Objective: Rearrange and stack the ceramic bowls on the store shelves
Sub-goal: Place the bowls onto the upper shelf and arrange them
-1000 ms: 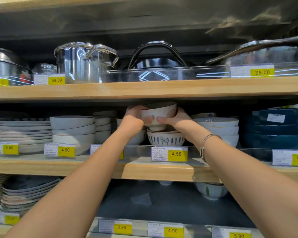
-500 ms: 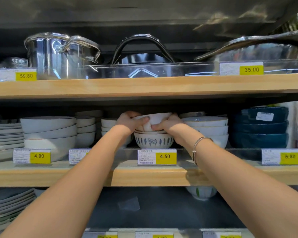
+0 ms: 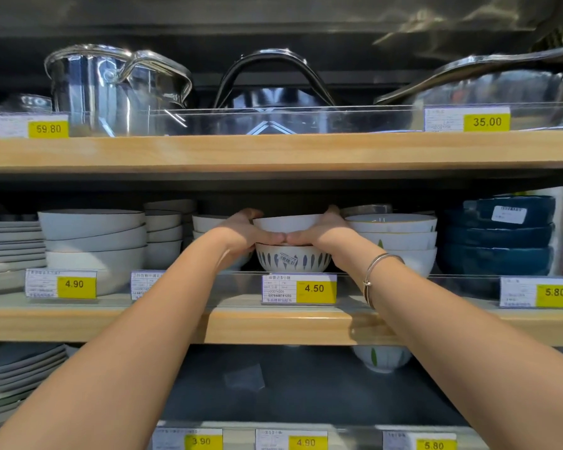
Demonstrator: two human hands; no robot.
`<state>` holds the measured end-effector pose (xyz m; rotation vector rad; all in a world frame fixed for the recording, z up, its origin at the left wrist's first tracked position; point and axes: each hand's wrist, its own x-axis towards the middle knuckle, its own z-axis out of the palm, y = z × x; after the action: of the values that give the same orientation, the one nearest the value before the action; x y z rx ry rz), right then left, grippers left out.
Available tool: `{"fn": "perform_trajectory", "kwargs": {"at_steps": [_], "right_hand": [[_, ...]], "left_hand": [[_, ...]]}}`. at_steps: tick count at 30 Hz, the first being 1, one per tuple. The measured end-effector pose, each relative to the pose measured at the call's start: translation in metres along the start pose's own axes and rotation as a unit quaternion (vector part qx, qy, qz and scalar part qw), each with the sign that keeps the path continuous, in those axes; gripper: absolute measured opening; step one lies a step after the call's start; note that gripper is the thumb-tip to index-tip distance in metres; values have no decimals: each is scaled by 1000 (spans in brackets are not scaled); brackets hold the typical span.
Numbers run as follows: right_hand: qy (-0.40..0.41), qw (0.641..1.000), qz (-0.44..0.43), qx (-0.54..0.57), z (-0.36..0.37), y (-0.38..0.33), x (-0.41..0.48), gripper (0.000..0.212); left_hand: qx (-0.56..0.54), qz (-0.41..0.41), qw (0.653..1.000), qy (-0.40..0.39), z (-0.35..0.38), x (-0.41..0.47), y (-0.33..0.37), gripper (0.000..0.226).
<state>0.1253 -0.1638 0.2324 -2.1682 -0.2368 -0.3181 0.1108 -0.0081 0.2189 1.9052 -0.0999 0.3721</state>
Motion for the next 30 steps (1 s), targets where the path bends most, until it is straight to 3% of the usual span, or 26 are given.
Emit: {"fn": "perform_trajectory", "kwargs": {"at_steps": [4, 8, 17, 24, 30], "right_hand": [[16, 999, -9, 39, -1, -3, 2, 96], [3, 999, -42, 14, -1, -1, 0, 92], [-4, 998, -60, -21, 3, 9, -9, 66], [7, 998, -67, -16, 2, 9, -11, 67], [7, 998, -68, -7, 3, 7, -10, 66]], "left_hand": [[11, 4, 1000, 16, -5, 1, -1, 123], [24, 19, 999, 28, -6, 4, -3, 97], [67, 51, 995, 45, -2, -2, 0, 63], [113, 47, 991, 57, -1, -1, 0, 69], [88, 48, 993, 66, -5, 0, -1, 71]]}}
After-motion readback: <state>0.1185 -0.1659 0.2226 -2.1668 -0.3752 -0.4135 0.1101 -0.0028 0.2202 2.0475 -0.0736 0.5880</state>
